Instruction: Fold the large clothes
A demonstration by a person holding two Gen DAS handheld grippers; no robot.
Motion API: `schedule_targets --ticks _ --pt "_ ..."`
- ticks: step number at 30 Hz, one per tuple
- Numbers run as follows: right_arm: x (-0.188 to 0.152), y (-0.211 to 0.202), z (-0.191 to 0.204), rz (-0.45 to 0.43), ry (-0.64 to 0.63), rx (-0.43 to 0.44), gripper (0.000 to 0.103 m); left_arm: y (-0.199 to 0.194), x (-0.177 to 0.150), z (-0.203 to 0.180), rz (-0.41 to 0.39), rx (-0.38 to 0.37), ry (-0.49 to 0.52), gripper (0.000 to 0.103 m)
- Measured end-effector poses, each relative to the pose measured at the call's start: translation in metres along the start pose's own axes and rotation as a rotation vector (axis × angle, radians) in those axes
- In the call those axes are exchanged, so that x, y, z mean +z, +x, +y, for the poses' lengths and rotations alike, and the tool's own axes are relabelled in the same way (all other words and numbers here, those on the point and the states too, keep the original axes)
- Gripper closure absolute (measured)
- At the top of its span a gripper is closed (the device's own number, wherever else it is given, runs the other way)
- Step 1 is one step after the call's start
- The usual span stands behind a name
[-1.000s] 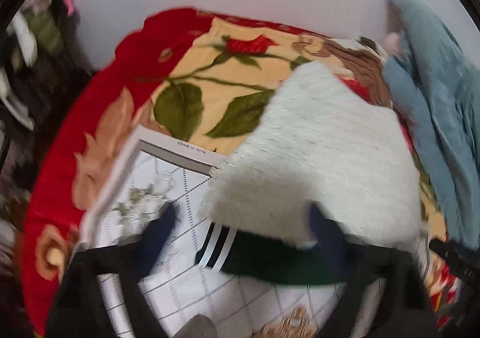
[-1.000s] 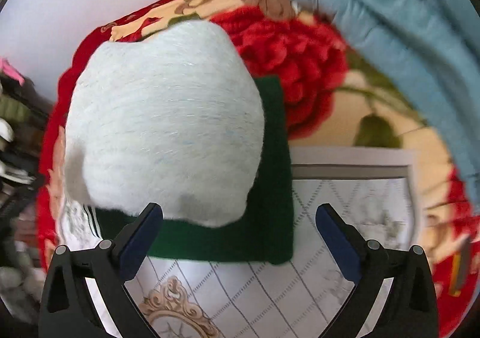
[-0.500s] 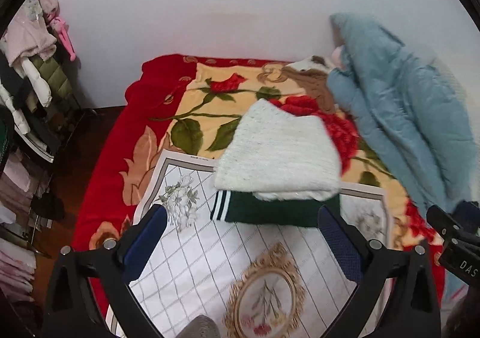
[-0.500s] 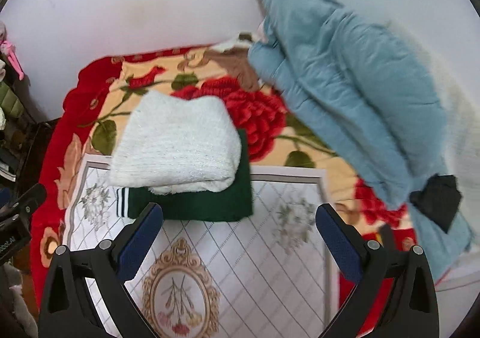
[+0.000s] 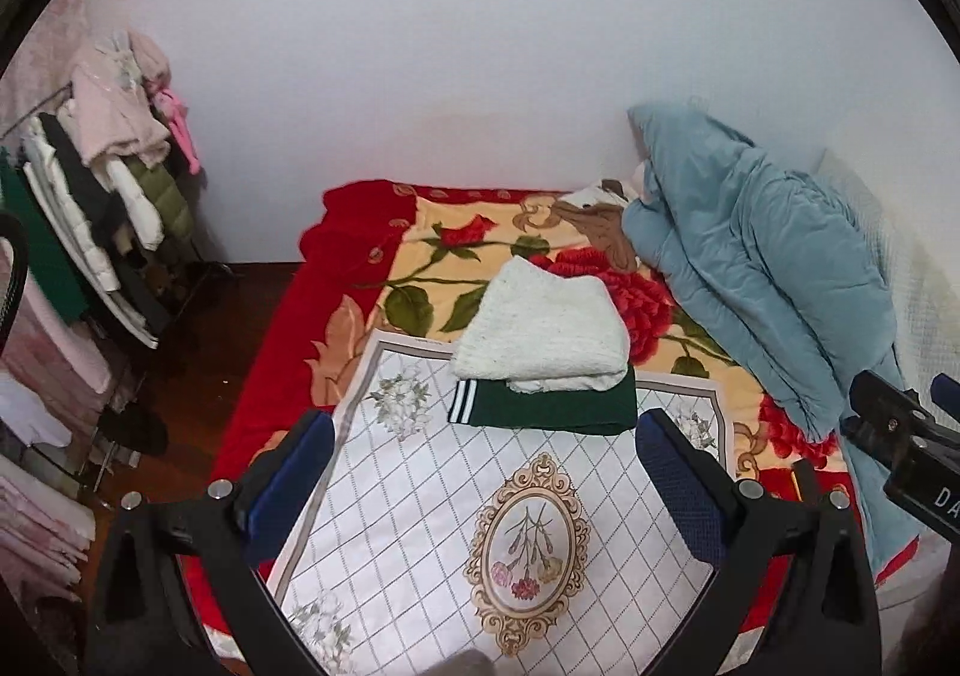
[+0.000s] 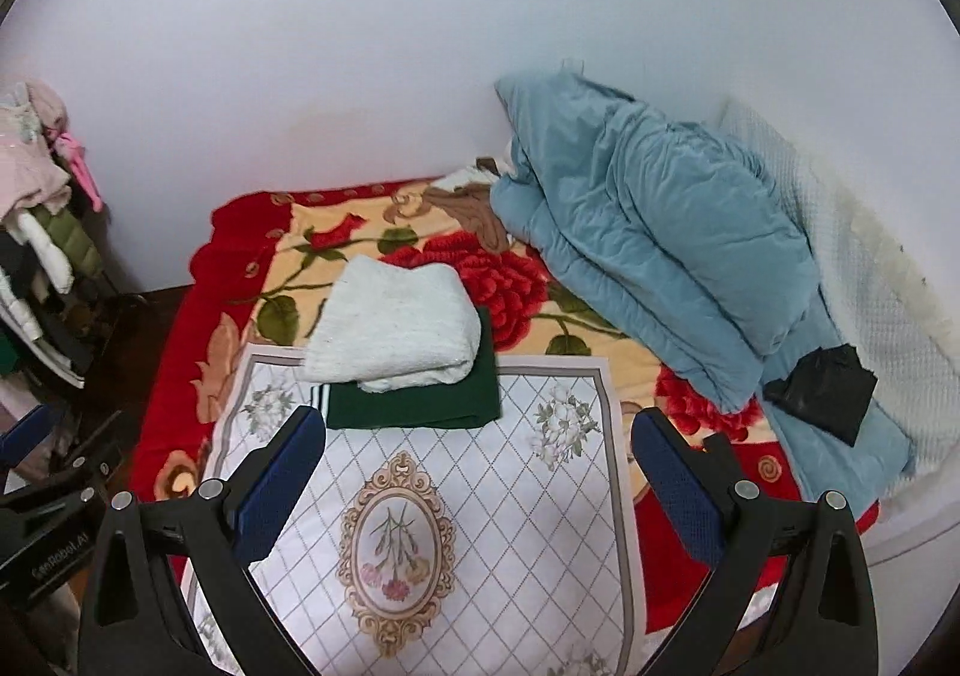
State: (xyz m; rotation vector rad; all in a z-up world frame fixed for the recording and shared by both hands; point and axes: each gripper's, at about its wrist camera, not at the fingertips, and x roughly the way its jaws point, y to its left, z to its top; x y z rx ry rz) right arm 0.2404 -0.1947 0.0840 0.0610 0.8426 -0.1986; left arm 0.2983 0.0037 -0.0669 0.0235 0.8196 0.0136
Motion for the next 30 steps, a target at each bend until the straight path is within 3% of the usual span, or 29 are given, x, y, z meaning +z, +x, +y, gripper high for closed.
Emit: schedule_targets --ticks 13,22,30 --pt "-0.017 -0.097 -0.029 -0.036 -0.025 0.020 0.000 -0.068 -0.008 -0.010 -0.018 0.029 -0.029 0.001" --pt "-0.011 -0.124 -0.041 -0.068 -0.049 0.009 0.000 -0.089 -0.012 -0.022 -0.053 0.053 -0.013 0.001" --pt "-0.003 -0.123 -0.046 -0.081 -0.069 0.007 0.000 -0.093 -0.012 -0.026 -0.056 0.057 -0.015 0.001"
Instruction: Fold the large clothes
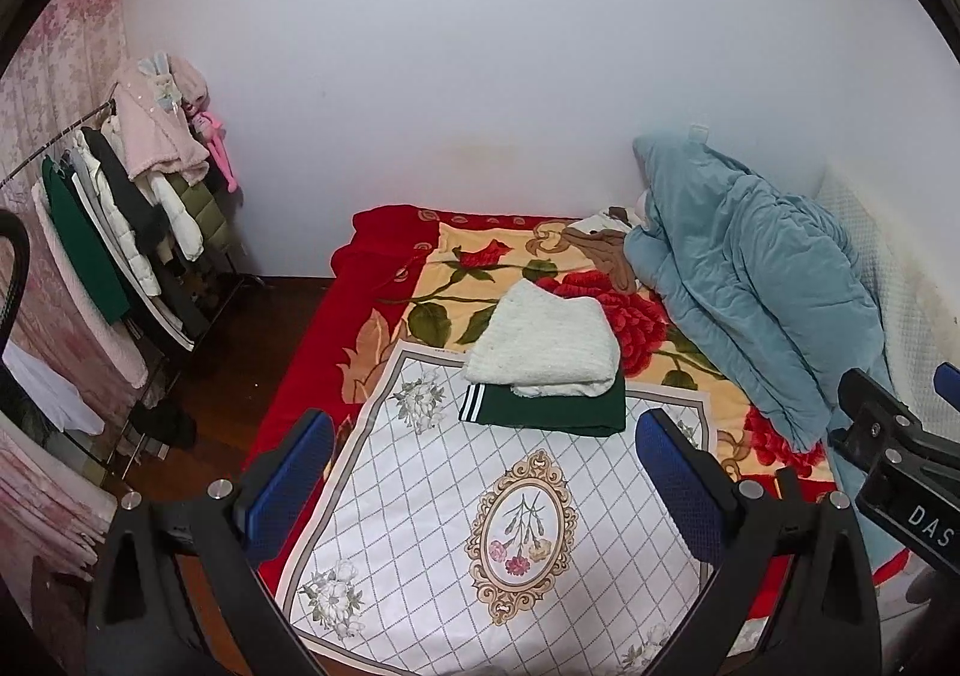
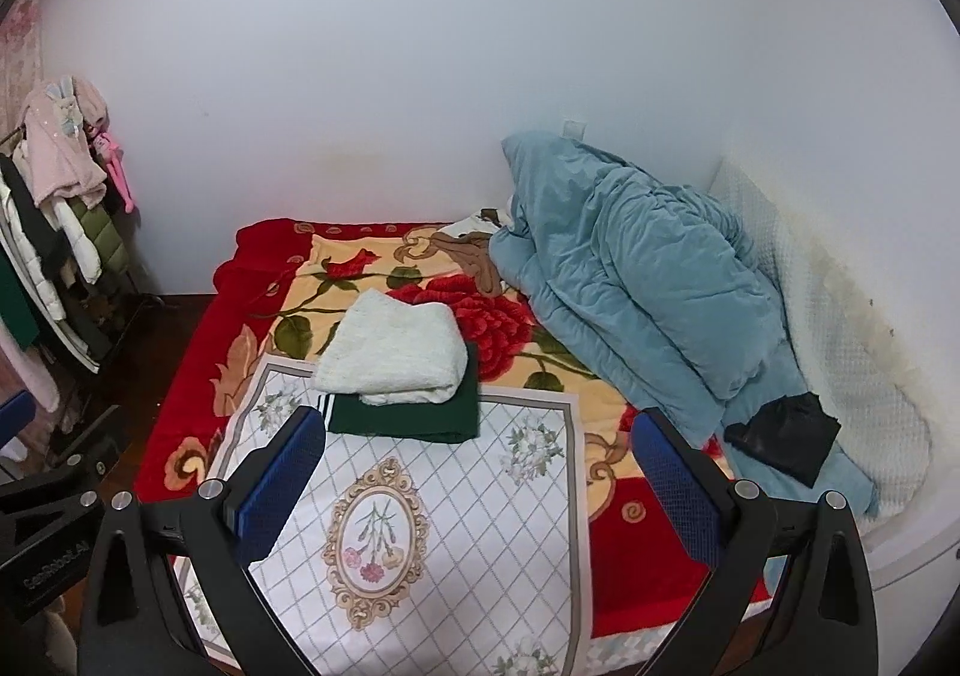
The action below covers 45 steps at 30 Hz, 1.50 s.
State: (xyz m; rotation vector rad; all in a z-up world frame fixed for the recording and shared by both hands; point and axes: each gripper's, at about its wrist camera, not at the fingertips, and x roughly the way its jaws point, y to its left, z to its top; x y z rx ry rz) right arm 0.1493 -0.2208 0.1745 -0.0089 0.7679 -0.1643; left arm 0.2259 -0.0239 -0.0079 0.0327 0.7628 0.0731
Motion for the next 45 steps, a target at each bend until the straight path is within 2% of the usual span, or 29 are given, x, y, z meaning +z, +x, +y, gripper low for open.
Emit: schedule_targets --ticks 33,45 --pt "0.007 0.013 0.000 0.003 -0.012 0.009 0.000 0.001 0.017 -0.003 -0.005 0.030 0.018 0.000" --pt "0.012 0.018 -0.001 0.001 -0.015 0.011 0.000 -0.001 0.014 -0.007 -0.008 0.021 0.007 0.000"
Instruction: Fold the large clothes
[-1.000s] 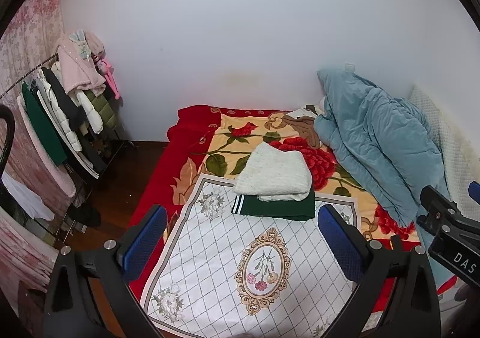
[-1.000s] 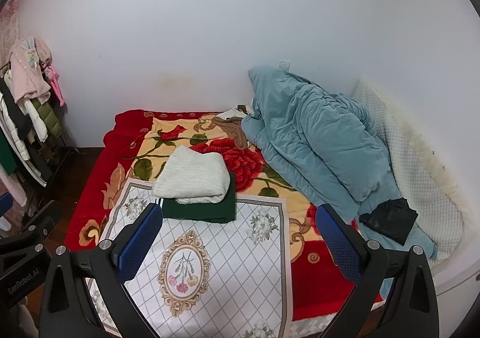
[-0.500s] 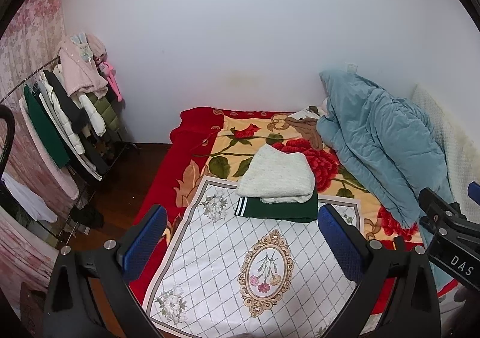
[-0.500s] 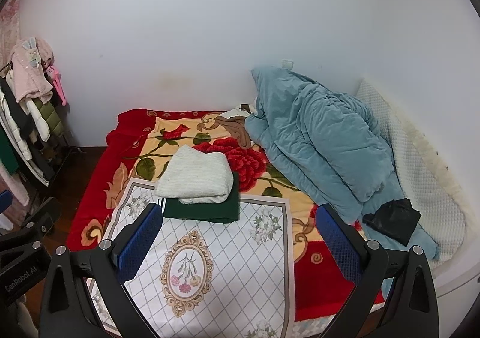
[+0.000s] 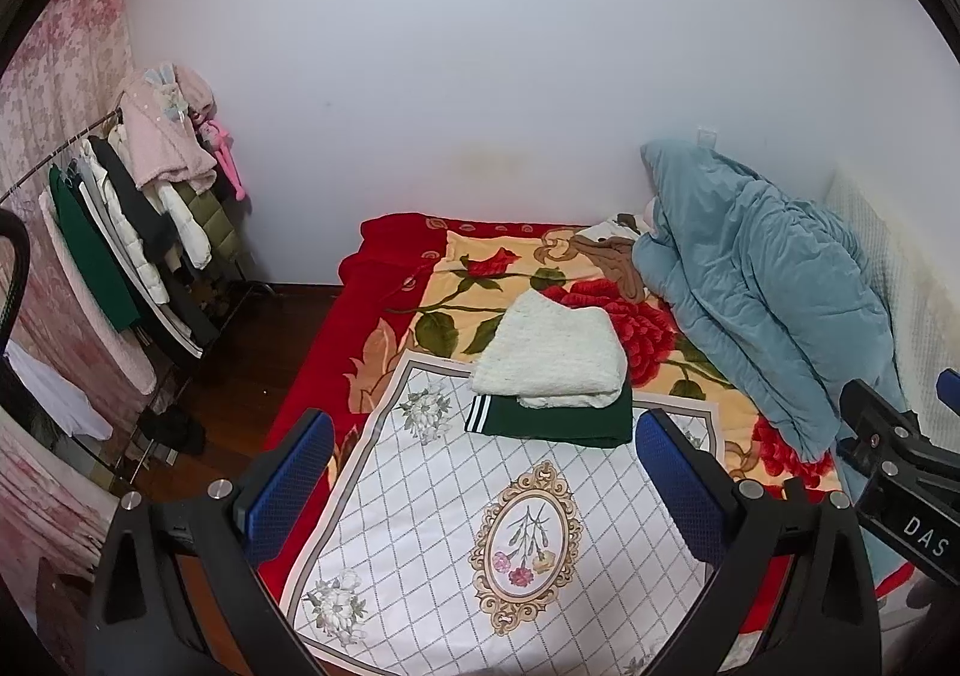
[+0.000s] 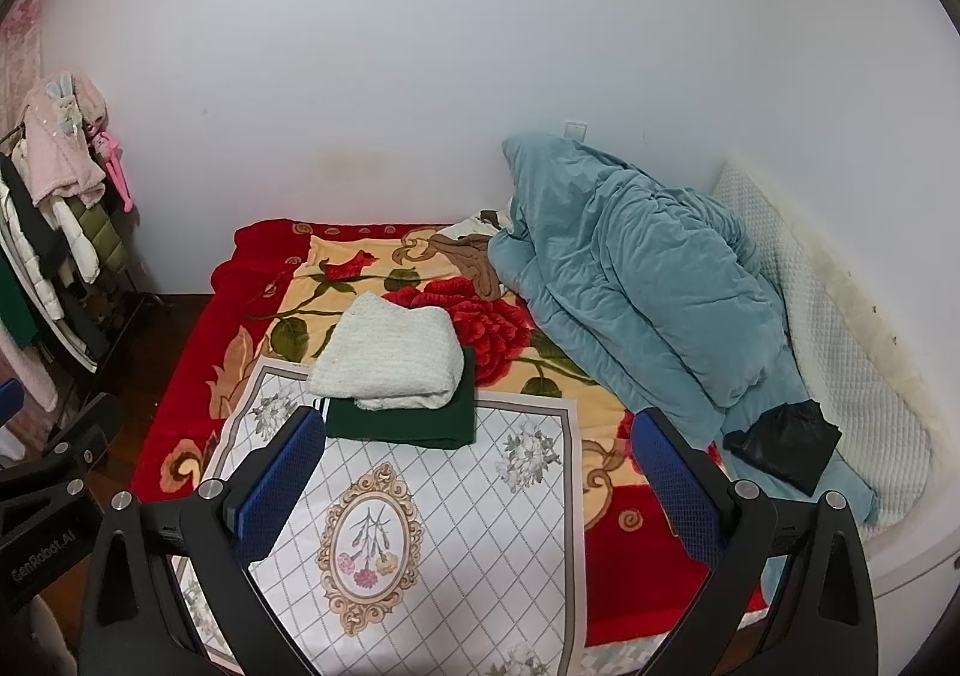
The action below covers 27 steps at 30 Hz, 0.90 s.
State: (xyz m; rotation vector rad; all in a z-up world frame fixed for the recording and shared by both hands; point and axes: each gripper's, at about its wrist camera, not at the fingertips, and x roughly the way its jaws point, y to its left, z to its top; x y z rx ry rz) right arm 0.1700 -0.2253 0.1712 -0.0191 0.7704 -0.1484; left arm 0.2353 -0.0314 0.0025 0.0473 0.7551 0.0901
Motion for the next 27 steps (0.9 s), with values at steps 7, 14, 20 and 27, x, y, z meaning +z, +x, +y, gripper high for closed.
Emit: schedule_targets --ticks 7,14,20,27 --pt "-0.0006 -0.0010 -0.0019 -0.002 -0.001 -0.002 0.000 -0.0011 0.0007 -0.0017 -0.003 0.001 -0.009 0.000" --pt "0.0017 0.0007 -0.0057 -0.002 -0.010 0.003 0.000 0.0002 0.0027 -0.0048 0.002 0.007 -0.027 0.000" --pt "0.0010 0.0004 -0.0064 0.001 -0.015 0.006 0.000 0.0007 0.0039 -0.0036 0.002 0.007 -0.028 0.000" --pt "0.0019 0.0016 -0.0075 0.003 -0.014 0.011 0.000 0.0001 0.0028 -0.0022 0.002 0.007 -0.027 0.000"
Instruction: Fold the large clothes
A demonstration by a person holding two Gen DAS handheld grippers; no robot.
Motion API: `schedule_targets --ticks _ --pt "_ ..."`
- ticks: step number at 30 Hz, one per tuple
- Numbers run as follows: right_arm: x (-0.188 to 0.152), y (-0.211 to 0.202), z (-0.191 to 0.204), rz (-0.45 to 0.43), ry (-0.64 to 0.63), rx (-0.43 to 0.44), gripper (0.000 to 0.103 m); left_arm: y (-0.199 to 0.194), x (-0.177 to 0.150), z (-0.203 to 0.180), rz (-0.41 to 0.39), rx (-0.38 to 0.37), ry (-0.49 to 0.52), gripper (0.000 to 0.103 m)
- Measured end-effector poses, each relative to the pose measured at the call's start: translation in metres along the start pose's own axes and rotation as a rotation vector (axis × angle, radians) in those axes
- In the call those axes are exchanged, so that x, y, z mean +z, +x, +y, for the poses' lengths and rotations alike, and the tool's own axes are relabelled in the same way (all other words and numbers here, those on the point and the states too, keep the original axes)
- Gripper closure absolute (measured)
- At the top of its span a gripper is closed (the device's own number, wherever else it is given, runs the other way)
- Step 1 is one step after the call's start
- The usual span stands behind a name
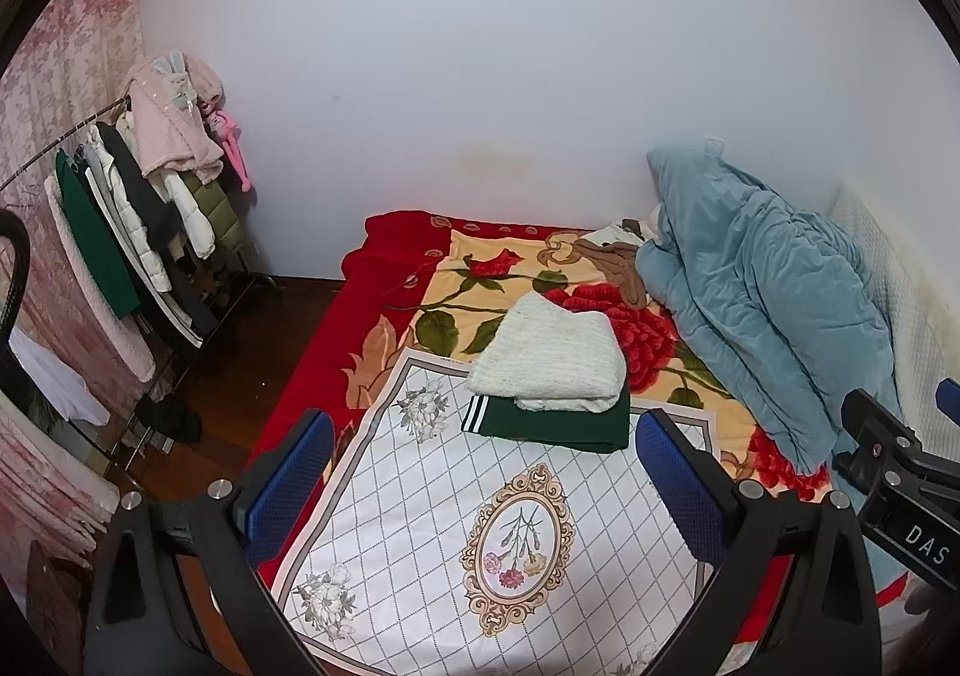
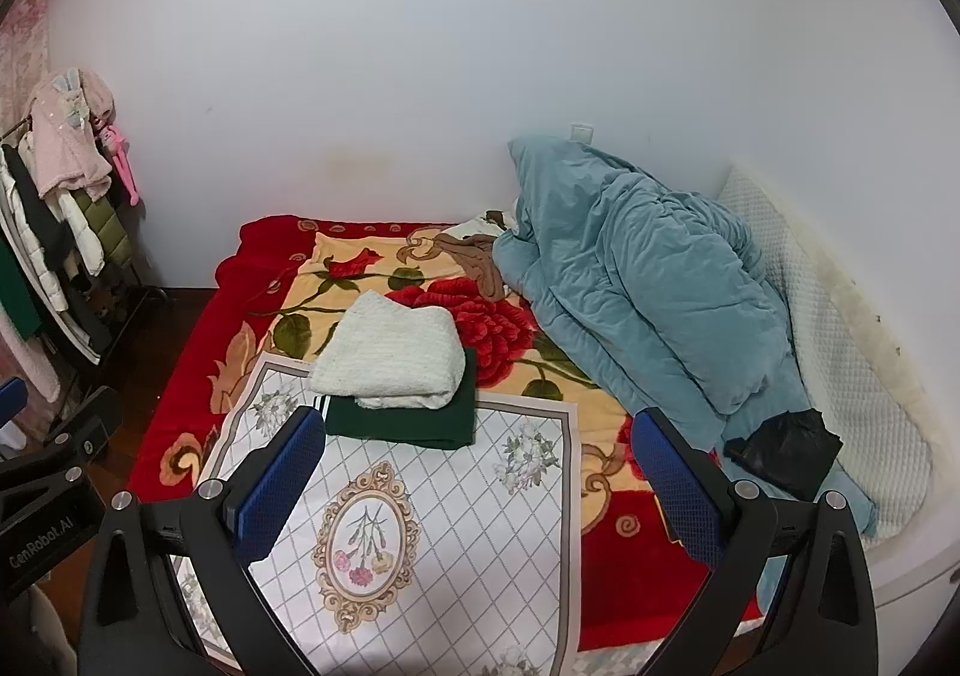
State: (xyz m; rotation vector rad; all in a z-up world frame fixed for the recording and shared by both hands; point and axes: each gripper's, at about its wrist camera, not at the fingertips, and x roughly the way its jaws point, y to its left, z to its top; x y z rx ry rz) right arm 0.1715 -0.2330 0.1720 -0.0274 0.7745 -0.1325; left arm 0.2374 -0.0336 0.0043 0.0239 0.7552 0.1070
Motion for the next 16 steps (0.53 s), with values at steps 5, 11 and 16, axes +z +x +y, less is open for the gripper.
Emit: schedule_targets --ticks 5,11,16 --pt "0.0010 0.0011 -0.0005 0.000 -0.001 0.001 0.000 0.0002 -0.0003 0.0003 0.001 -0.001 -0.002 0.000" --pt "0.0008 0.0002 -0.0007 0.000 0.000 0.002 0.000 0.0003 -0.0004 -0.0002 0.000 0.001 -0.002 0.000" --pt "0.0009 0.0010 -0.0004 0.001 0.000 0.004 0.000 -0.0008 -0.0002 0.0013 -0.001 -0.003 -0.008 0.000"
